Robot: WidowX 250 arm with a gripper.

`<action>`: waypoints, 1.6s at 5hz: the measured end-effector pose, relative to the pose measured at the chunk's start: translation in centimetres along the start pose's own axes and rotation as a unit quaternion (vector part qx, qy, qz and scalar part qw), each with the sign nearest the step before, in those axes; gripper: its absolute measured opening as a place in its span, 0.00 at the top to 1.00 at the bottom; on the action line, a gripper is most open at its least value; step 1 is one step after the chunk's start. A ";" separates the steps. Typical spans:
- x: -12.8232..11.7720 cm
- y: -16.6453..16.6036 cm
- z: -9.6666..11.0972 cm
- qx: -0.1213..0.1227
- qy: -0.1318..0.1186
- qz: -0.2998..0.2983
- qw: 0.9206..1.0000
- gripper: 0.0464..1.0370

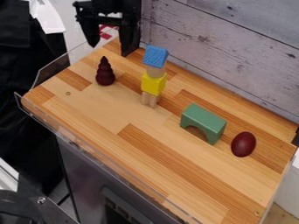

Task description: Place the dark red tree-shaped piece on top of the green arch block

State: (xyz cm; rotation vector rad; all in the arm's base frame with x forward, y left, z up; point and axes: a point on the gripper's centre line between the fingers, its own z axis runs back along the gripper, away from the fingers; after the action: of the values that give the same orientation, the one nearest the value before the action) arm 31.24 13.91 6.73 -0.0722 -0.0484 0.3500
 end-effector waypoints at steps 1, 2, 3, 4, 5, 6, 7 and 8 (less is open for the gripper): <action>-0.3 1.2 -1.0 0.007 0.025 0.012 1.000 0.04; -0.3 1.6 -2.5 0.008 0.054 0.013 0.998 0.04; -0.4 1.3 -2.9 0.007 0.063 0.007 0.998 0.04; -0.8 0.1 -3.4 0.001 0.068 -0.004 0.998 0.08; -0.2 -1.7 -3.8 -0.008 0.062 -0.022 0.998 0.37; -0.3 -1.8 -4.0 -0.006 0.066 -0.023 0.997 0.66; -0.5 -2.1 -3.9 -0.002 0.071 -0.027 0.997 0.70; -1.1 -2.4 -0.6 0.012 0.041 -0.023 0.999 0.70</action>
State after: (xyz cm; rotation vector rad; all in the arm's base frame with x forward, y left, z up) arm 31.04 11.26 6.31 -0.0611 0.0360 0.3011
